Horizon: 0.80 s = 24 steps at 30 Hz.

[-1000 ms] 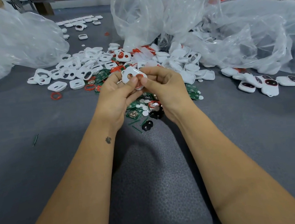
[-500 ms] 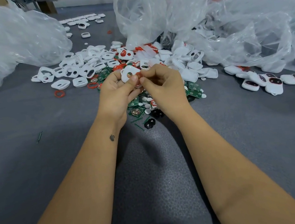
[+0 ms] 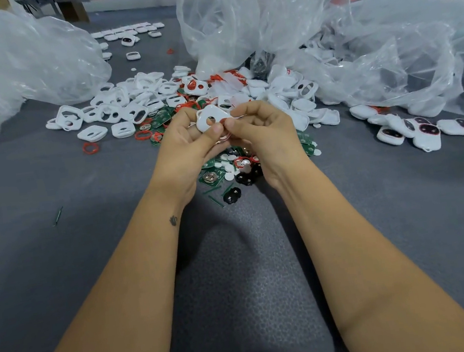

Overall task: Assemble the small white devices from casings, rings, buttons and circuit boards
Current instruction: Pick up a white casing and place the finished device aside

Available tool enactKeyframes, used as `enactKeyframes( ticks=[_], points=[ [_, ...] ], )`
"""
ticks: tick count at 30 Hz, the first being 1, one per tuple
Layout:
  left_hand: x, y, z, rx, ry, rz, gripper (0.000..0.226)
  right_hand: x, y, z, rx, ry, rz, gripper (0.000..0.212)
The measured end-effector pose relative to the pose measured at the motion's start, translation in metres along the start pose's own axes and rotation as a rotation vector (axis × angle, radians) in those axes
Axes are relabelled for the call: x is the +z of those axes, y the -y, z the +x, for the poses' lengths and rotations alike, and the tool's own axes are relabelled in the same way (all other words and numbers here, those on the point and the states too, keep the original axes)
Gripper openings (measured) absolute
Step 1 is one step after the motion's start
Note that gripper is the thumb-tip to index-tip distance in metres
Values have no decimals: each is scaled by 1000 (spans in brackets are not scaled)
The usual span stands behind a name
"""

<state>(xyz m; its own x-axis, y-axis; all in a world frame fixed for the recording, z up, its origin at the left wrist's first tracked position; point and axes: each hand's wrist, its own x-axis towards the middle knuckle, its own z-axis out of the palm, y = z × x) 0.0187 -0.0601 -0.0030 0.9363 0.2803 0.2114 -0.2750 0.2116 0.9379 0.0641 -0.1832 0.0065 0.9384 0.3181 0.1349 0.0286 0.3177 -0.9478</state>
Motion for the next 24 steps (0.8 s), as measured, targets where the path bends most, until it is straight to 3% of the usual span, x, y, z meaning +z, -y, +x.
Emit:
enactKeyframes(
  ticks=[4, 10, 24],
  points=[
    [0, -2, 0, -15, -13, -57, 12, 0, -1, 1, -24, 8, -15, 12],
    [-4, -5, 3, -84, -61, -271, 8, -1, -2, 2, 0, 172, 62, 18],
    [-3, -2, 2, -135, 43, -262, 15, 6, -4, -1, -113, -5, -161, 11]
  ],
)
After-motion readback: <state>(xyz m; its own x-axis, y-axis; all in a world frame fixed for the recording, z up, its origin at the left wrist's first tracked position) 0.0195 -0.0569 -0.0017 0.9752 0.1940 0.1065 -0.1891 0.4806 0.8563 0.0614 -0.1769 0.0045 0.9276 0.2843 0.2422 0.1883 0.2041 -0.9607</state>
